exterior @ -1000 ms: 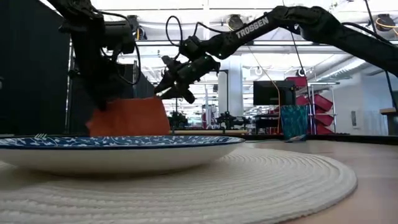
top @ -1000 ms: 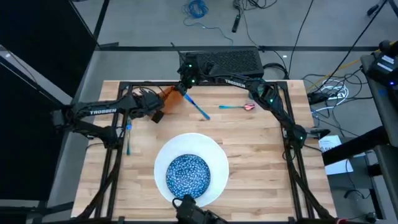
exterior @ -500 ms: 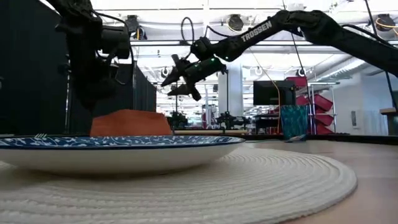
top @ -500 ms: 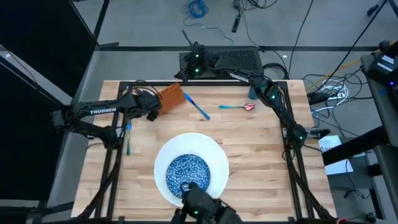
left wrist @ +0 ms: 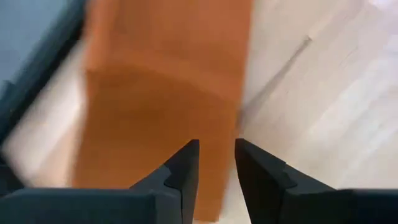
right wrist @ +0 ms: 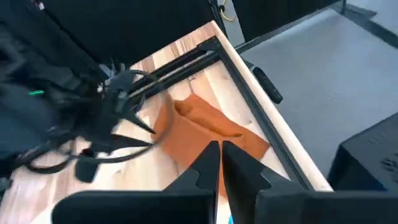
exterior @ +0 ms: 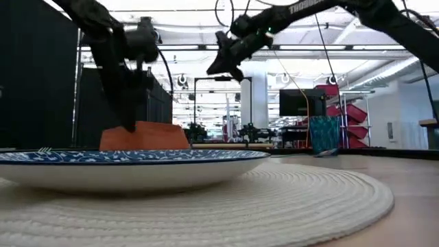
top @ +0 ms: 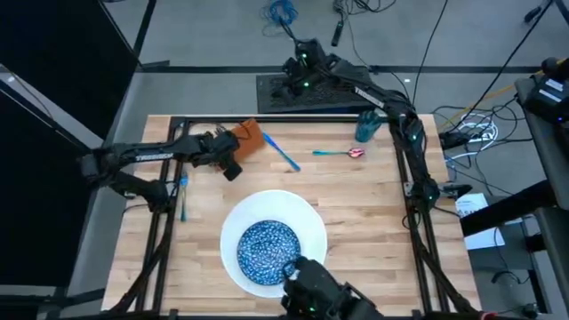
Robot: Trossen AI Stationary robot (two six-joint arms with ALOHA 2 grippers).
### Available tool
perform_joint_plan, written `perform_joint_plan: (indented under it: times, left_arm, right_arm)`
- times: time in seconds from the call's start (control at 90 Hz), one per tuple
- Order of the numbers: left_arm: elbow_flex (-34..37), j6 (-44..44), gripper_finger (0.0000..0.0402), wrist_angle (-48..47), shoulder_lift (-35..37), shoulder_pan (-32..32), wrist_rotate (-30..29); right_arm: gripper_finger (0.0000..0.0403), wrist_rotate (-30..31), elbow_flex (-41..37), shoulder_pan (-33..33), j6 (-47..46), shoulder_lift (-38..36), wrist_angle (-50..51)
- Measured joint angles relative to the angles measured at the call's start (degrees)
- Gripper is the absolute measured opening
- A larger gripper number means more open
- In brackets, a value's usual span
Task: Set table place
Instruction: Fold the orange table napkin
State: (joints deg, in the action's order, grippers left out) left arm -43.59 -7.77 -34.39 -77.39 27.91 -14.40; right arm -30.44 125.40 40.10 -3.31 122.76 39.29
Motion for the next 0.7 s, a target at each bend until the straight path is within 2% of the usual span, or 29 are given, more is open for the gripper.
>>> perform_joint_plan:
  times: [0.067,0.189,0.456,0.7]
  left_arm:
    - [0.00,0.66,0.0090,1.15,-1.58,0.32,0.81]
    - [0.00,1.95,0.0090,3.13,-3.69,1.50,-1.57]
    - [0.00,5.60,0.0090,3.80,-8.97,7.71,-2.12]
    - [-0.15,8.15,0.0090,4.18,-13.55,10.05,-0.88]
  right_arm:
    - [0.0001,1.82,0.00,-0.28,1.36,-1.24,1.44]
    - [0.0000,3.51,0.00,-0.18,2.41,-2.81,3.76]
    - [0.0000,3.67,0.00,-0.28,3.41,-3.21,6.62]
    - [0.0000,3.74,0.00,-0.46,3.73,-3.21,7.13]
